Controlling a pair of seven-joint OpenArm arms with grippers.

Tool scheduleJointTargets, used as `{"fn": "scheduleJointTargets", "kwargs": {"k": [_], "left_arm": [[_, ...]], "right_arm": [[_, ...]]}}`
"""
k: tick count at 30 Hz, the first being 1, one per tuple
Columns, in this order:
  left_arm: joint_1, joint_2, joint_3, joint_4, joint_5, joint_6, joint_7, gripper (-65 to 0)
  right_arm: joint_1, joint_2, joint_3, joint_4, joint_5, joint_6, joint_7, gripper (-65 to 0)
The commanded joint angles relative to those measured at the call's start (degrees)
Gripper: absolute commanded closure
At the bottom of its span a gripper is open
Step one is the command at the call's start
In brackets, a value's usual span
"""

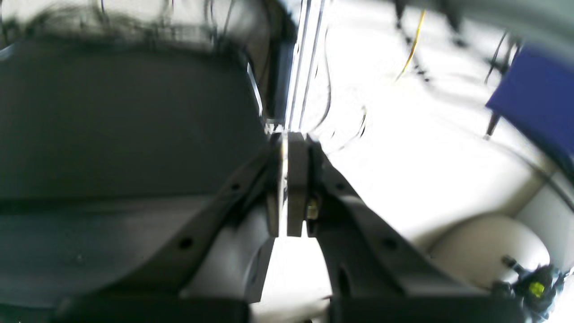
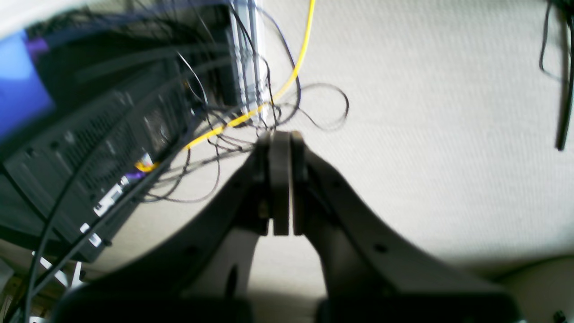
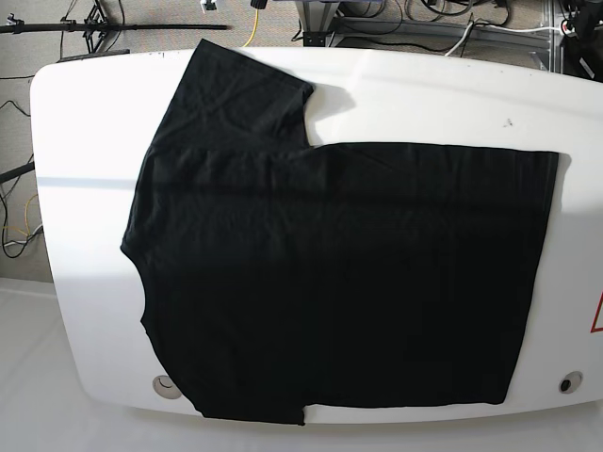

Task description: Fold the T-shirt properly

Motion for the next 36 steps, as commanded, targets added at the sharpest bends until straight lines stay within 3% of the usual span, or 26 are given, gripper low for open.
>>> {"fn": "scheduleJointTargets", "kwargs": {"k": [1,20,32,36], "left_arm": [[0.5,0.1,-0.1,2.1,-1.8,-1.0,-0.1,-0.7],[11.2,-0.7,2.1,17.9,-6.9,-1.3,-0.2,-1.6],[22.0,-2.4,4.2,30.8,-14.0,-7.0,0.0,-1.3],[24.6,-2.5,4.0,34.2,-15.0,-7.1,0.6,-1.0]], "right_arm": [[0.4,0.0,-0.1,0.8,0.4,0.4,0.3,0.0],[-9.4,0.5,-0.6,17.0,2.5,1.1,0.9,0.0],[-22.0,3.0,-0.9,34.7,4.7,1.2,0.7,0.0],[-24.9,3.6,-1.0,39.3,4.5,1.1,0.7,0.0]]}}
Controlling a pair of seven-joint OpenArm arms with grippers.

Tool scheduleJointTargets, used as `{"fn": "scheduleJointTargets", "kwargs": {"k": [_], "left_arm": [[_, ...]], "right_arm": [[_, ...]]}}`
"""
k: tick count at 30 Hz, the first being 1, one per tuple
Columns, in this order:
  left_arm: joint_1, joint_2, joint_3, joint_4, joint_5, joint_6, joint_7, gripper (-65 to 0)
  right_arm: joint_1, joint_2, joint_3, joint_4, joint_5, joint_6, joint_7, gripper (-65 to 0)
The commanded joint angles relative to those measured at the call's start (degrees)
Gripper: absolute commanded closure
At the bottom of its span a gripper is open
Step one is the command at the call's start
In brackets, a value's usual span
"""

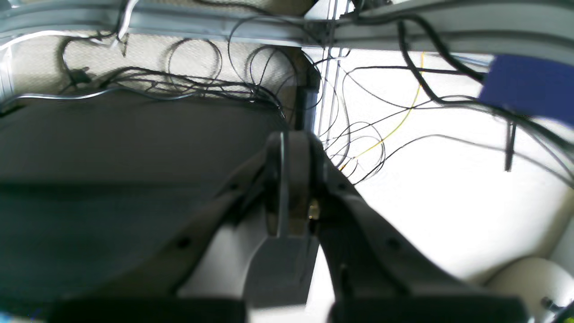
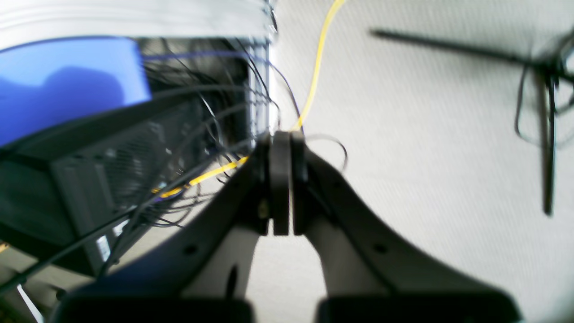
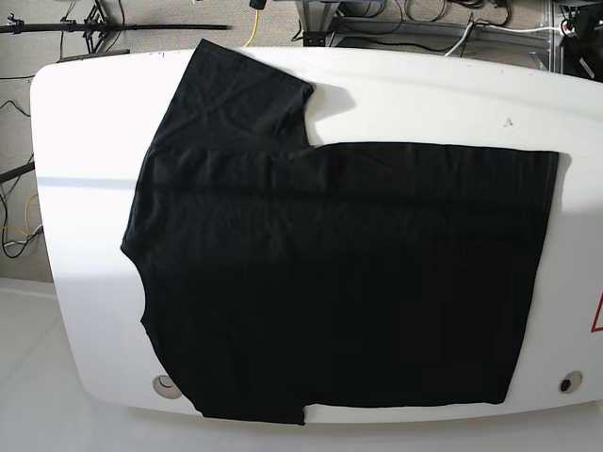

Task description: Fold the T-shirt properly

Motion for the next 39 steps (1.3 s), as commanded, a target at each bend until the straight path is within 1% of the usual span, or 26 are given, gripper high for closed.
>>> {"fn": "scheduleJointTargets", "kwargs": {"k": [1,4,6,10,26,28,36,38,39], "left_arm": [[3.0,-0.5,-0.3,2.5,-0.4,0.0,0.5,-1.0],[5.0,-0.4,-0.1,5.7,-0.5,0.0,0.8,-0.9],[8.1,-0.1,0.6,11.9,0.2,0.3,1.8,-0.9],[11.0,0.4,0.8,17.3,0.4,0.2,2.0,-0.9],[19.3,1.8,-0.2,32.5,1.0,0.8,2.6,-1.8],[21.3,1.8,-0.1,36.4,0.9,-0.2,2.5,-2.1],[24.3,2.1,-0.4,43.4,0.9,-1.6,3.7,-2.7],[24.6,2.2,-0.6,46.6,-0.1,-4.4,4.3,-3.5],[24.5,2.2,-0.7,47.2,-0.4,-5.3,4.9,-3.9]], "right_arm": [[-2.5,0.7,0.1,3.1,0.0,0.0,-0.1,0.0],[-4.8,1.1,0.1,6.7,-0.1,-0.1,-0.2,0.0],[-8.0,1.3,0.4,12.2,0.1,-0.2,-0.8,0.0],[-10.5,1.5,0.6,17.1,0.0,-0.3,-1.4,0.0],[-18.6,1.2,0.6,34.1,-0.1,-0.2,-5.6,-0.1],[-20.5,1.3,2.5,37.4,-0.2,-0.2,-5.7,-0.1],[-23.6,1.1,5.1,44.6,-0.1,-0.3,-6.6,-0.3],[-24.1,1.1,8.7,48.7,1.9,-0.3,-7.9,-0.4],[-24.0,1.0,9.4,49.6,2.4,-0.2,-8.4,-0.4]]}}
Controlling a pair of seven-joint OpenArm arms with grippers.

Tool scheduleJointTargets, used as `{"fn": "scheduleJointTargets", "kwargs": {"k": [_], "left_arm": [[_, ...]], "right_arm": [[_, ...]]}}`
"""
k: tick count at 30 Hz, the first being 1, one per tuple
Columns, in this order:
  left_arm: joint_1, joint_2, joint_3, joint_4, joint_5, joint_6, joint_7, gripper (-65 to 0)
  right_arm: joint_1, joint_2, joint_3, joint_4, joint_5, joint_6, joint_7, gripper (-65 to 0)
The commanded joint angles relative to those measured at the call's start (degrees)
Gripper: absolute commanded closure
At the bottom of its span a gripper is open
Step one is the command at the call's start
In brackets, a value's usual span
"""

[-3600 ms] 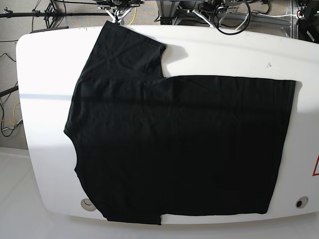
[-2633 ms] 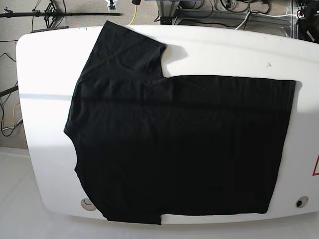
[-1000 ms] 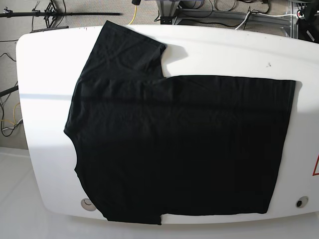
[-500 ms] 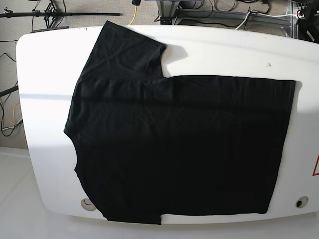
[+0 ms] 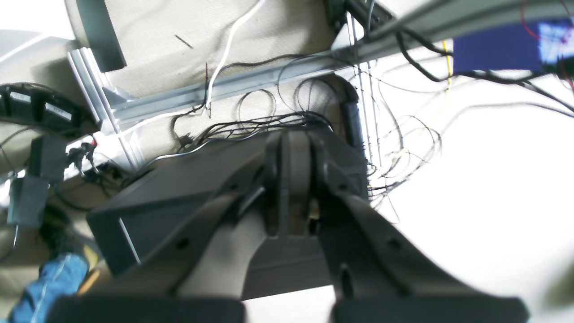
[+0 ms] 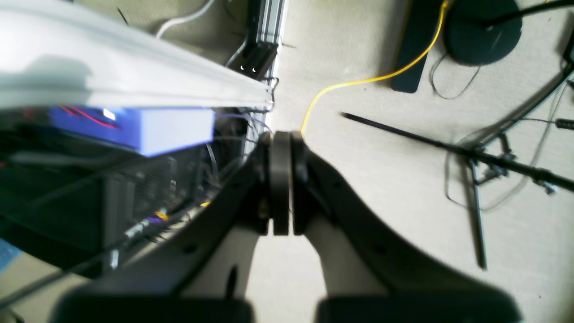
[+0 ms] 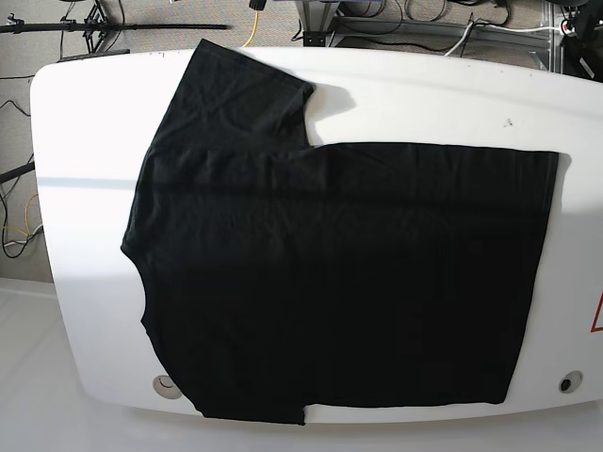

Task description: Fold the T-shirt properly

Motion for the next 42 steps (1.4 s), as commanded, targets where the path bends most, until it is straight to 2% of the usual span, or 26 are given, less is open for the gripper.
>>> {"fn": "scheduleJointTargets", "kwargs": {"k": [1,4,8,15,17,19,21,27,29,37,42], "left_arm": [[1.0,-0.1,-0.5,4.0,-1.9,-3.2,0.2,-4.4],[0.3,0.1,-0.8,5.7,-3.0,-5.4,1.8,-6.7],[-0.4,0.5,-0.8,8.8,-4.7,-5.5,4.0,-11.9],[-1.5,1.4,-0.7,13.9,-6.0,-2.9,7.5,-19.5],[-1.5,1.5,-0.7,15.1,-5.8,-2.1,8.0,-21.4],[-2.0,1.3,-0.8,18.1,-5.8,-1.1,9.7,-25.7],[-2.1,1.2,-0.9,18.7,-5.9,-0.7,9.9,-26.8],[-3.1,1.0,-1.7,19.3,-6.1,-0.5,10.0,-28.8],[-4.9,0.7,-3.1,19.0,-6.4,-1.2,9.0,-32.0],[-9.0,-1.2,-4.6,19.2,-8.2,-2.1,9.0,-35.1],[-12.3,-3.8,-3.9,19.8,-9.0,-3.3,10.7,-33.8]], "right_arm": [[-1.0,0.3,3.5,5.2,2.6,0.2,0.2,-0.4],[-0.8,0.1,5.5,8.2,4.6,0.3,-1.2,-0.2],[-0.5,0.0,7.4,12.9,7.3,0.6,-3.1,0.0],[0.1,0.3,7.5,17.7,8.9,0.8,-3.9,-1.7],[0.2,0.4,7.3,18.2,8.5,0.8,-3.8,-3.9],[0.2,0.5,7.0,18.7,8.0,0.4,-3.5,-9.8],[0.1,0.5,6.9,19.1,7.6,0.3,-3.3,-13.8],[0.4,0.4,6.8,19.7,6.9,0.3,-3.0,-24.2],[1.3,0.1,7.9,19.6,7.9,0.6,-3.7,-28.2],[4.7,-0.2,9.2,19.5,9.9,0.5,-4.8,-31.4],[6.6,0.0,9.2,18.5,10.1,0.5,-5.0,-33.2]]}}
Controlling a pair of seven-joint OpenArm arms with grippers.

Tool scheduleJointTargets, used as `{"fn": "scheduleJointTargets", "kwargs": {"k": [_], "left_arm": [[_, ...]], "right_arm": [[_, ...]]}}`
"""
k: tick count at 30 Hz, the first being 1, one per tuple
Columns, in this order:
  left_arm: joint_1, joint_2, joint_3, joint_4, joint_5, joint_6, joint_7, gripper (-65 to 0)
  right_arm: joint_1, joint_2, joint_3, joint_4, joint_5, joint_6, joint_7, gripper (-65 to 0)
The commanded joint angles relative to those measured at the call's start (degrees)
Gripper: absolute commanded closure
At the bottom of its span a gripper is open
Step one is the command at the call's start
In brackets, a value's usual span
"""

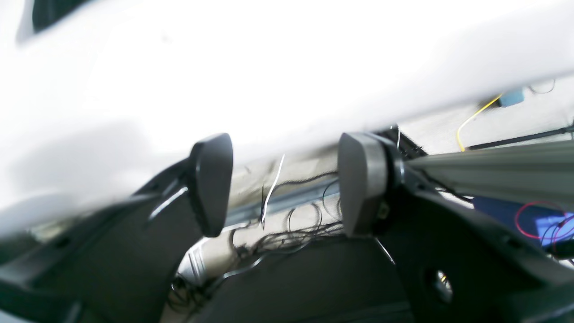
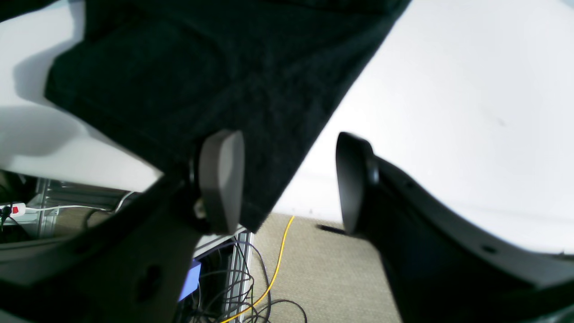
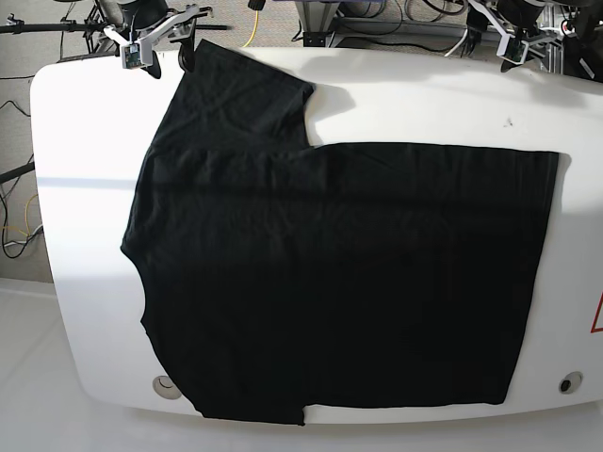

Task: Fold the T-shirt properly
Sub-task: 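Lower both grippers toward the collar-edge corners of the black T-shirt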

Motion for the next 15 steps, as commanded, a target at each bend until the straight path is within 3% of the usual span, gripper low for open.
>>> {"fn": "scheduleJointTargets", "kwargs": {"k": [1,7,15], "left_arm": [[-1.0,-2.0,0.0,1.5,-1.6,-0.2,-0.5,-33.7],[-3.4,-4.4,0.1,2.0,-3.9,-0.7,0.5,-32.8],[-3.3,-5.8,-0.4,1.8,-7.2,-0.4,0.0,-32.9]], "right_arm": [[0.1,0.3,0.4,0.3,0.4,0.0,1.0,-33.5],[2.2,0.1,1.0,-0.8,1.6,-0.2,0.3,-34.5],[5.5,-0.7,1.8,-5.0,8.8,0.9,-2.2,-35.2]]}}
